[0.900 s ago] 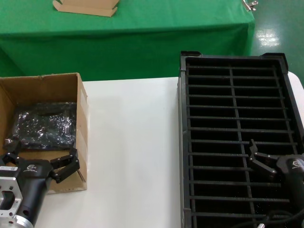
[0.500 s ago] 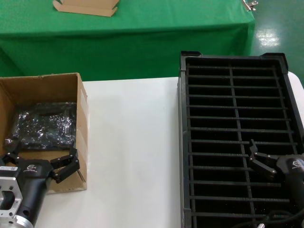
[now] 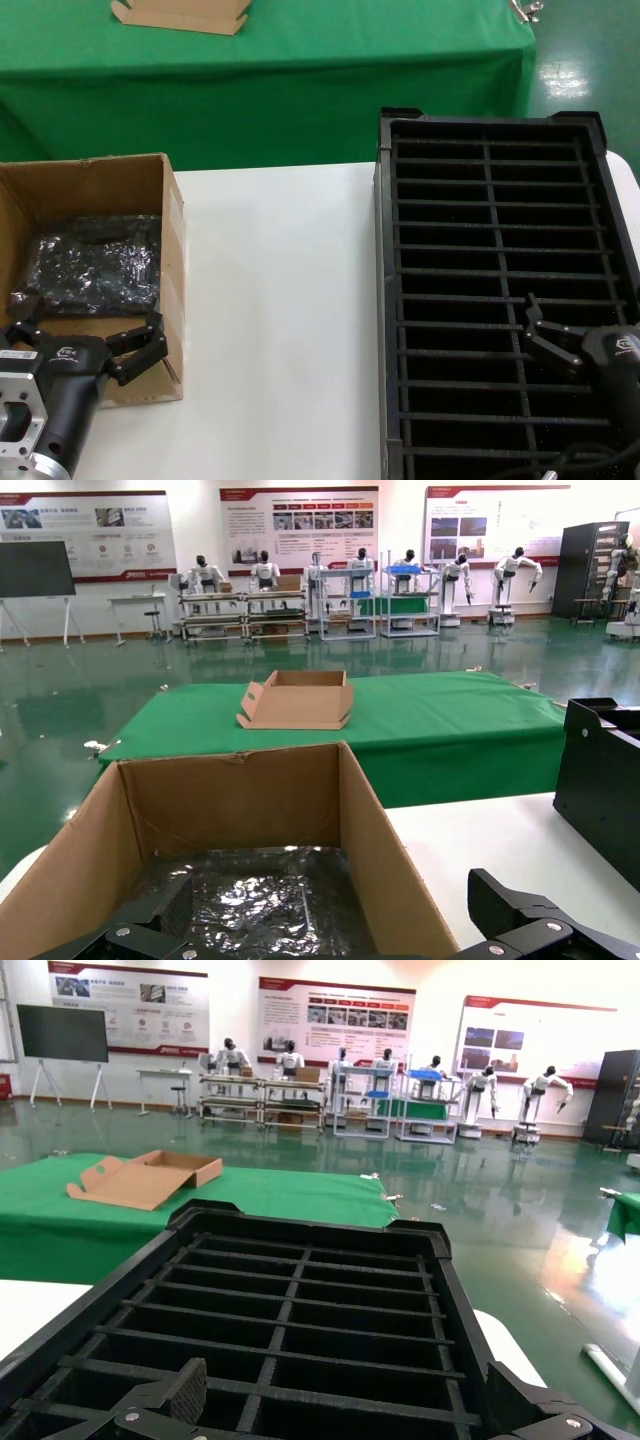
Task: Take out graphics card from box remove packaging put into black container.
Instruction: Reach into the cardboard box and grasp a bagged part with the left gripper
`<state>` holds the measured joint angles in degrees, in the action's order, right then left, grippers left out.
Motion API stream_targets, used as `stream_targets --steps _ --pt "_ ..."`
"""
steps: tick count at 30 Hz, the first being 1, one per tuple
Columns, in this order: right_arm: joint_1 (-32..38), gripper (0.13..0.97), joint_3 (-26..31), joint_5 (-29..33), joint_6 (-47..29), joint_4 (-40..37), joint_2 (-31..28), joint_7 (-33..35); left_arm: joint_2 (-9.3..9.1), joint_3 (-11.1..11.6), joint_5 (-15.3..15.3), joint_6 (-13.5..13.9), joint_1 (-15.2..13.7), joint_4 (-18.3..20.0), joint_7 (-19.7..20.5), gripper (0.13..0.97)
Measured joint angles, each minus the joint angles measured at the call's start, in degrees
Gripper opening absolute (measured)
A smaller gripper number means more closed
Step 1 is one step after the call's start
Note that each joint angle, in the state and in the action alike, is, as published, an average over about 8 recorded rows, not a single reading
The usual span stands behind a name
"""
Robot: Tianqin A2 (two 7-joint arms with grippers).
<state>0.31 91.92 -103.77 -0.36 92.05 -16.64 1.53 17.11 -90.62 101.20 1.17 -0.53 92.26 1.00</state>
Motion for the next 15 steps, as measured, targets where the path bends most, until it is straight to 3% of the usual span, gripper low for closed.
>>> stream_targets --steps 15 --pt "0.00 0.966 0.00 0.00 0.00 0.00 0.00 0.00 0.00 0.00 0.00 0.00 0.00 0.00 0.00 0.966"
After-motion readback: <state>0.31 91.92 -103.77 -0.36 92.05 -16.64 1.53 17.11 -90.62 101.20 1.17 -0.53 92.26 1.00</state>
